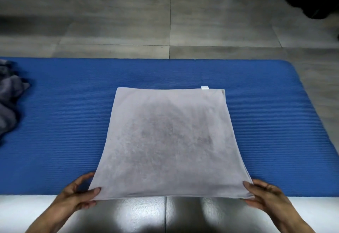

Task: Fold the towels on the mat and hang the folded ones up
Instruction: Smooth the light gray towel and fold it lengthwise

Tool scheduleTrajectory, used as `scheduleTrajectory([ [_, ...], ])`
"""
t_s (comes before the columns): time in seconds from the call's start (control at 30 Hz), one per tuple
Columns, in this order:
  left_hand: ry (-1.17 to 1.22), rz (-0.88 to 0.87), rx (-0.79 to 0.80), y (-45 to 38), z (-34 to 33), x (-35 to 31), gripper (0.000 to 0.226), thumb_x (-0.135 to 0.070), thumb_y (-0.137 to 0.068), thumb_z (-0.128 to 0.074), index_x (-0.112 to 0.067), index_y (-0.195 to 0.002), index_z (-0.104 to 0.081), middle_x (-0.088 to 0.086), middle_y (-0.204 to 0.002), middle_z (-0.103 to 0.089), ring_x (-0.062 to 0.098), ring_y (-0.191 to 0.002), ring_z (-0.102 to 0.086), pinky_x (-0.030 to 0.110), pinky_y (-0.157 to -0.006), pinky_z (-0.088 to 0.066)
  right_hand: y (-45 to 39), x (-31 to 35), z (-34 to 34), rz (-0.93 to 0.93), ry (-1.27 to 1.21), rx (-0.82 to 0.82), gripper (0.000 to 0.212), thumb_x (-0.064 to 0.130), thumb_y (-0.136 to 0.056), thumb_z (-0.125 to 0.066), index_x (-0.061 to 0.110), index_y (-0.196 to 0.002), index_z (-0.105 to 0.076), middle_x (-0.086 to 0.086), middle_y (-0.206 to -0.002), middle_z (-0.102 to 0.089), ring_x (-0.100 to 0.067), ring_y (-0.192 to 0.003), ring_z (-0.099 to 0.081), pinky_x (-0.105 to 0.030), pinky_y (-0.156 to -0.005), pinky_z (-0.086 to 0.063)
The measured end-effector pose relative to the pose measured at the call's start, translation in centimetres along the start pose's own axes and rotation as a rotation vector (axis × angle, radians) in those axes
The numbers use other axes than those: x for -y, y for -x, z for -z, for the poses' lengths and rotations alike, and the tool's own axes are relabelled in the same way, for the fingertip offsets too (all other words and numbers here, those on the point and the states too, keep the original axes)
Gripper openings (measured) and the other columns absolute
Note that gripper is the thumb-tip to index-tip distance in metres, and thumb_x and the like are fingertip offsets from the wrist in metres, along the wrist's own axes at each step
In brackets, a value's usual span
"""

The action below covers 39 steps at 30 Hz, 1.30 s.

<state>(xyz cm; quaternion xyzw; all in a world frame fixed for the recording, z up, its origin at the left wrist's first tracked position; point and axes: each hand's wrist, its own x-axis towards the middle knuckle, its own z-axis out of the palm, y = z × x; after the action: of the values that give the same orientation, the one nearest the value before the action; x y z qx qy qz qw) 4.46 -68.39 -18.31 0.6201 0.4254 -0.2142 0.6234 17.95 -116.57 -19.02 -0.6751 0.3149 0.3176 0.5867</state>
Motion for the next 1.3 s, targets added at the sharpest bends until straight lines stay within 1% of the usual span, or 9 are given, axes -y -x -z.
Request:
scheduleTrajectory([
  [0.17,0.147,-0.046,-0.007,0.7,-0.3,-2.3,0.054,0.001,-0.075,-0.066,-0.032,-0.117,-0.064,0.013,-0.064,-0.051,0.019,-0.052,-0.048,0.019,-0.044,-0.037,2.0,1.5,-0.1,0.067,-0.002,-0.047,0.040,0.012,-0.069,-0.078,0.013,-0.105,-0.062,-0.013,-0.067,-0.066,-0.030,-0.058,-0.065,-0.036,-0.062,-0.056],
  [0.37,0.335,-0.087,-0.237,-4.0,-2.0,-9.1,0.015,-0.009,-0.094,-0.050,-0.006,-0.100,-0.064,0.002,-0.058,-0.069,0.006,-0.046,-0.063,0.012,-0.045,-0.049,-3.7,8.9,-2.6,0.023,-0.331,-0.012,0.013,0.009,-0.097,-0.048,0.013,-0.094,-0.060,-0.007,-0.067,-0.073,-0.018,-0.059,-0.072,-0.025,-0.050,-0.057],
  [0.5,0.493,-0.151,-0.303,-7.2,-4.8,-13.0,0.019,-0.018,-0.101,-0.042,-0.006,-0.112,-0.053,0.013,-0.085,-0.071,0.022,-0.070,-0.069,0.026,-0.062,-0.058,-7.8,12.0,-4.7,0.046,-0.421,0.003,0.016,0.018,-0.100,-0.049,0.010,-0.113,-0.054,-0.016,-0.095,-0.073,-0.029,-0.086,-0.071,-0.037,-0.069,-0.061],
  [0.6,0.007,-0.335,-0.421,-8.1,-7.0,-12.1,0.016,-0.016,-0.094,-0.056,-0.011,-0.110,-0.054,0.015,-0.096,-0.067,0.020,-0.068,-0.059,0.024,-0.060,-0.047,-8.2,10.9,-5.9,0.382,-0.156,-0.088,0.023,0.019,-0.093,-0.061,0.028,-0.113,-0.053,-0.003,-0.108,-0.069,-0.022,-0.096,-0.064,-0.038,-0.087,-0.052],
  [0.8,-1.451,-0.837,-0.243,-8.9,-6.5,-4.8,0.070,-0.019,-0.038,-0.080,-0.019,-0.106,-0.063,0.002,-0.097,-0.060,0.027,-0.080,-0.063,0.038,-0.058,-0.056,-7.1,2.9,-4.7,1.174,1.367,-0.141,0.054,0.032,-0.065,-0.062,0.026,-0.119,-0.058,0.008,-0.113,-0.060,-0.015,-0.101,-0.057,-0.027,-0.083,-0.046],
  [0.93,-1.560,-0.734,-0.281,-9.1,-5.9,-5.3,0.084,-0.008,-0.028,-0.084,-0.016,-0.109,-0.065,0.006,-0.101,-0.061,0.029,-0.080,-0.064,0.041,-0.054,-0.056,-8.8,1.7,-4.2,1.178,1.507,-0.296,0.048,0.023,-0.069,-0.055,0.022,-0.116,-0.060,0.001,-0.112,-0.060,-0.026,-0.097,-0.060,-0.039,-0.082,-0.046],
  [1.07,-1.556,-0.666,-0.297,-9.3,-6.2,-6.7,0.061,-0.009,-0.072,-0.067,-0.020,-0.131,-0.054,0.002,-0.127,-0.053,0.027,-0.109,-0.055,0.043,-0.073,-0.056,-9.3,2.8,-4.6,1.185,1.487,-0.384,0.043,0.020,-0.079,-0.037,0.019,-0.107,-0.068,0.001,-0.102,-0.066,-0.026,-0.091,-0.064,-0.039,-0.078,-0.049],
  [1.2,-1.619,-0.706,-0.126,-9.1,-6.4,-7.2,0.061,-0.020,-0.091,-0.044,-0.028,-0.149,-0.024,-0.004,-0.153,-0.027,0.018,-0.137,-0.032,0.031,-0.103,-0.039,-8.4,2.4,-3.2,1.240,1.507,-0.380,0.045,0.022,-0.077,-0.038,0.017,-0.109,-0.069,0.001,-0.099,-0.066,-0.027,-0.089,-0.060,-0.036,-0.081,-0.036],
  [1.3,-1.648,-0.693,0.151,-8.1,-5.1,-5.4,0.079,-0.030,-0.069,-0.070,-0.021,-0.141,-0.039,-0.002,-0.143,-0.047,0.016,-0.130,-0.046,0.022,-0.102,-0.041,-6.6,0.5,-1.6,1.284,1.504,-0.312,0.044,0.023,-0.074,-0.040,0.018,-0.111,-0.062,0.000,-0.099,-0.065,-0.024,-0.093,-0.050,-0.035,-0.081,-0.034],
])
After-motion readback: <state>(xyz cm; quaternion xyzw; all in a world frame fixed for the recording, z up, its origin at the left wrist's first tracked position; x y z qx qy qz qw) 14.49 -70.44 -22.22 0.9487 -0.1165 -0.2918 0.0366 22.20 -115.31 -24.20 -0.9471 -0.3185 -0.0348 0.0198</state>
